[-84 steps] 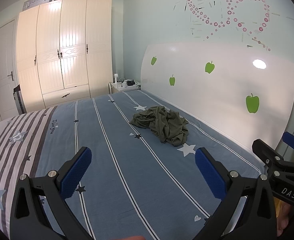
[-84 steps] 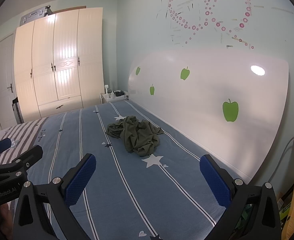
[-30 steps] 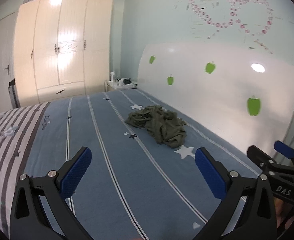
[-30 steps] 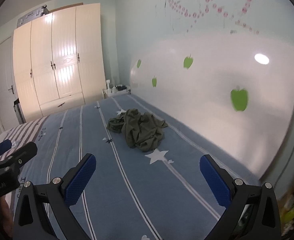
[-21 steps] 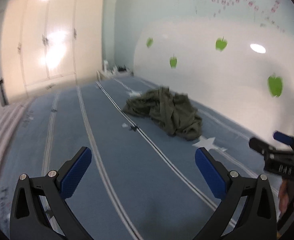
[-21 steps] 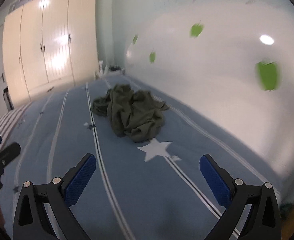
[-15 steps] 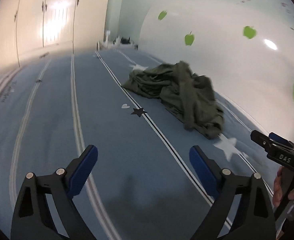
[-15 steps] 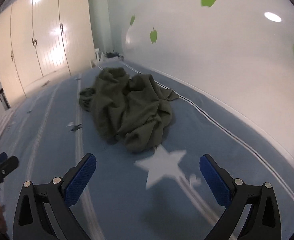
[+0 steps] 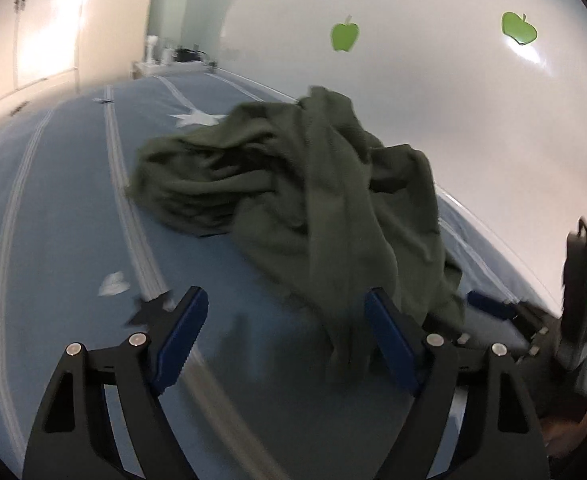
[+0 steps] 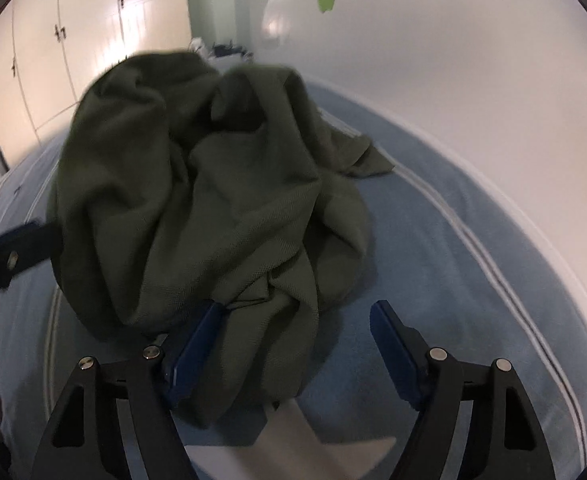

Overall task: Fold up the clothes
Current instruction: 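Reach both grippers to the crumpled green shirt and grasp it, then lift the green shirt with both grippers and shake it out over the bed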

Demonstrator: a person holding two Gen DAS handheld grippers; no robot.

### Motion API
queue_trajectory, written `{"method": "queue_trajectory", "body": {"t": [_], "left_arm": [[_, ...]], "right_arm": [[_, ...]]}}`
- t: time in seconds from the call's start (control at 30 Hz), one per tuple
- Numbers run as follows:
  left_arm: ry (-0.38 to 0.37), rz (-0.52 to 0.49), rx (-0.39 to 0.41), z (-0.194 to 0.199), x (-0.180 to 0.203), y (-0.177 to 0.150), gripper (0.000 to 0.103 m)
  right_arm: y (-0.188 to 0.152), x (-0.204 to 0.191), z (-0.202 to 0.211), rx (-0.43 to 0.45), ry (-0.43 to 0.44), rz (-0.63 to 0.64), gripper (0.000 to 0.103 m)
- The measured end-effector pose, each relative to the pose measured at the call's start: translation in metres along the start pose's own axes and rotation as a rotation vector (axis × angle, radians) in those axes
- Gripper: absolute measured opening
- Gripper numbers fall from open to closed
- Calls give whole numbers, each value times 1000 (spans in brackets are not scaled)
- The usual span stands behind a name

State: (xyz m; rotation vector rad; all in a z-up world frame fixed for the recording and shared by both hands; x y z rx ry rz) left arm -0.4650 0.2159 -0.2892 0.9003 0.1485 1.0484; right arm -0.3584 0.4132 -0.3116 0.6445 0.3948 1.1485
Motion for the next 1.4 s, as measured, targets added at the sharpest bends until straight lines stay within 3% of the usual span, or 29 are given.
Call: {"method": "queue_trajectory", "body": {"t": [0.03, 0.1, 0.13, 0.17, 0.2, 0.23, 0.27, 0.4, 0.6, 0.83, 0.97, 1.07, 1.23, 1.3, 1.4], "left_arm": [[-12, -1, -8, -7, 2, 0, 79], [-6, -31, -28, -19, 6, -1, 57], [-7, -50, -45, -24, 9, -3, 23], [-11, -68, -59, -27, 11, -5, 5], [-12, -87, -69, -29, 13, -7, 5], [-26, -101, -68, -27, 15, -8, 5], [-35, -111, -52, -20, 16, -7, 4], [-7, -110, 14, 22, 0, 1, 4], [77, -74, 121, 134, -68, 18, 3], [246, -10, 205, 304, -189, 6, 3], [368, -7, 212, 397, -271, -38, 3], [469, 12, 206, 467, -329, -86, 3], [639, 26, 184, 580, -399, -202, 3], [692, 41, 177, 609, -414, -248, 3], [755, 122, 162, 656, -442, -321, 3]], "right_arm": [[-2, 1, -4, -11, 16, -3, 74], [-6, 3, -8, -19, 49, -5, 73], [-7, 2, -8, -17, 67, -5, 65], [-7, 2, -7, -14, 85, -5, 48], [-9, -2, -5, -15, 96, 15, 39], [-10, -7, -2, -16, 106, 35, 21], [-11, -14, 2, -15, 109, 58, 15], [-11, -29, 28, 23, 95, 38, 9], [2, -90, 108, 125, 146, 73, 7], [-8, -219, 220, 209, 267, 190, 6], [-43, -301, 276, 226, 355, 213, 6], [-91, -365, 316, 221, 431, 246, 6], [-203, -466, 353, 162, 597, 368, 7], [-239, -493, 368, 151, 646, 422, 7], [-281, -508, 390, 123, 631, 454, 7]]}}
Point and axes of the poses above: each gripper's, at about its wrist camera, not at the fingertips, and z roughly against the way its jaws point, x to its right, y to its top, the point moved 4 cm from there along -z, roughly the way its jaws point, and after that the axes turned 2 degrees about z, right-handed, at the moved point
